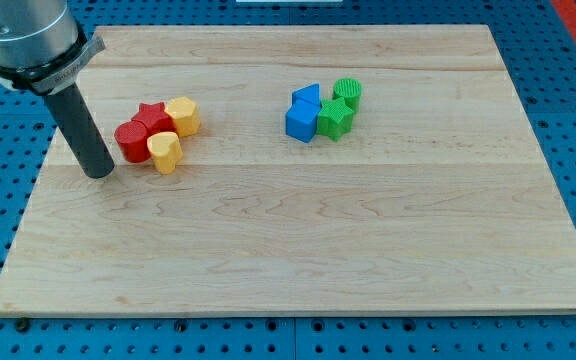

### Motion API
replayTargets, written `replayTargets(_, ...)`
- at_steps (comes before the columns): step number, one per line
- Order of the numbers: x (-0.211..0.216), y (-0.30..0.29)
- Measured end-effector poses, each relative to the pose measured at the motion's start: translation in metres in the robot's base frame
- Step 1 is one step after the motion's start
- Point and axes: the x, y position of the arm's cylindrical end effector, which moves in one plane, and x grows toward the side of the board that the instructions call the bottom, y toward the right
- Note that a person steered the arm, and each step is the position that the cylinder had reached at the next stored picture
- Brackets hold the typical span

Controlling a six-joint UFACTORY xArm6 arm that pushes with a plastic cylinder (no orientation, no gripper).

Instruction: Move green star towards bottom right

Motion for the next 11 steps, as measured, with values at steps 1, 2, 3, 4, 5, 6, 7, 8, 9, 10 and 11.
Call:
replayTargets(1,0.001,0.0)
replayTargets(2,0.01,0.018)
replayTargets(3,0.033,0.064)
replayTargets(4,0.051,0.134)
replayTargets(5,0.022,0.153)
replayTargets(6,-0.007,0.173)
replayTargets(7,-0.044,0.196)
replayTargets(8,-0.083,0.199)
replayTargets(9,-0.082,0.274)
replayTargets(10,-0.085,0.32)
replayTargets(11,-0.102,0.33)
